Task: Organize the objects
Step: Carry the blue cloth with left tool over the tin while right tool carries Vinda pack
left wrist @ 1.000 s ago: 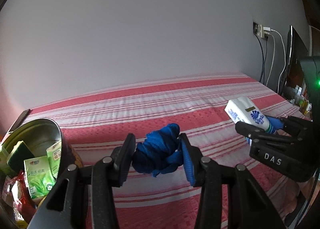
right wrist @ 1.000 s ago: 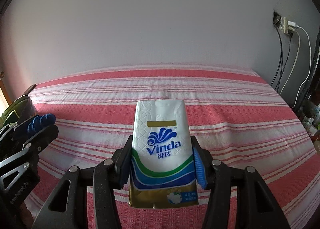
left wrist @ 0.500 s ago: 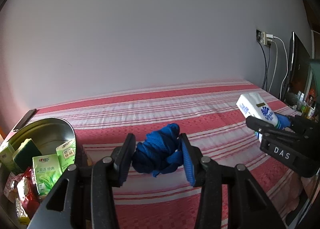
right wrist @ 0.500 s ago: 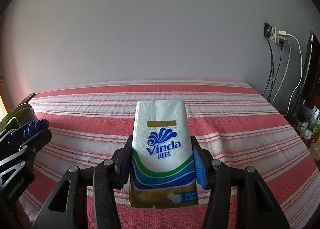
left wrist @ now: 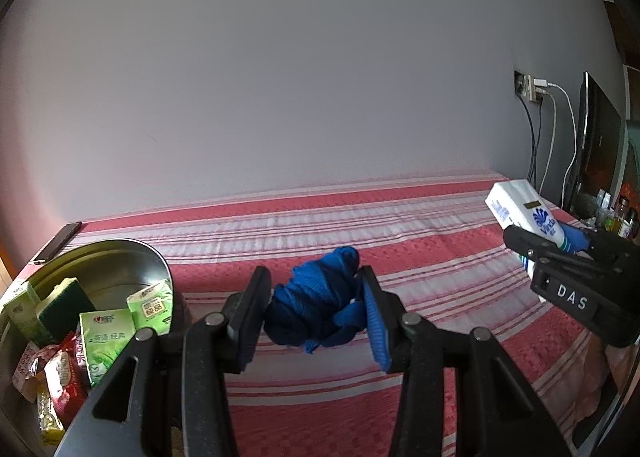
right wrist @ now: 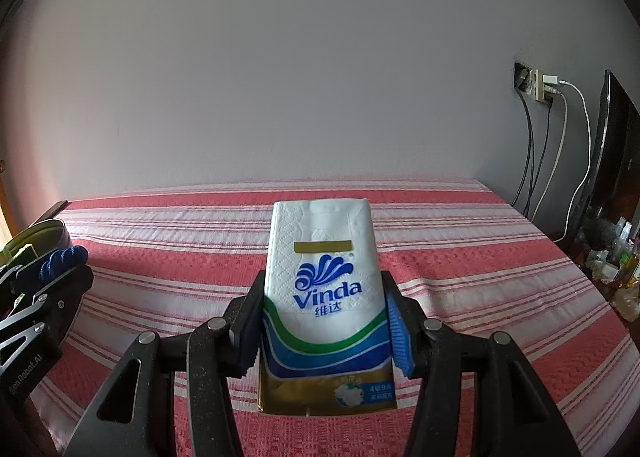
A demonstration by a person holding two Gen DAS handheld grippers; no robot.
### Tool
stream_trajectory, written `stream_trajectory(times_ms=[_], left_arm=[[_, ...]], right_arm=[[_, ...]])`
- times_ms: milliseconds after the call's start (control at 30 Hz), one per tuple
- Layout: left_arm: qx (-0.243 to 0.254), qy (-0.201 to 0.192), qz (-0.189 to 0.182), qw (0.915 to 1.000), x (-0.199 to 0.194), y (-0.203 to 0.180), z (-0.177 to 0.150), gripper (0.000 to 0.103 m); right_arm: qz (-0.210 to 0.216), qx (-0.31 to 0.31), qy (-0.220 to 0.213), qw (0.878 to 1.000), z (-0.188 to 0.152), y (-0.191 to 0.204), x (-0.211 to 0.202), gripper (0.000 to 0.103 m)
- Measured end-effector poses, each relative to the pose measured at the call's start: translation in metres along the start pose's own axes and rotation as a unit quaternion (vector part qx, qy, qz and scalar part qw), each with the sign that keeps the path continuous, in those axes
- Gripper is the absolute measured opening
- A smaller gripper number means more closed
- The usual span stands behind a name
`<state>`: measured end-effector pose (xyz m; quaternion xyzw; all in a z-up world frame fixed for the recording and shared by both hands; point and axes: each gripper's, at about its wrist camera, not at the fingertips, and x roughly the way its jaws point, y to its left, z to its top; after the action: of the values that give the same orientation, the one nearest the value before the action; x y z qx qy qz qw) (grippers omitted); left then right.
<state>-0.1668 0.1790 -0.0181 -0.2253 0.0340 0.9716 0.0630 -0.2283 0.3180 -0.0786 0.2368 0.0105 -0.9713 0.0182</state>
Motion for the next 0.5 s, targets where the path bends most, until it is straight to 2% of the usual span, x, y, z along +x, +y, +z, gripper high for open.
stream_trajectory(times_ms=[500], left_arm=[[-0.009, -0.02, 0.009, 0.9997, -0.01, 0.005, -0.001, 0.044]], right_arm=[[-0.008, -0.007, -0.044, 0.999, -0.001, 0.009, -0.017, 0.055]])
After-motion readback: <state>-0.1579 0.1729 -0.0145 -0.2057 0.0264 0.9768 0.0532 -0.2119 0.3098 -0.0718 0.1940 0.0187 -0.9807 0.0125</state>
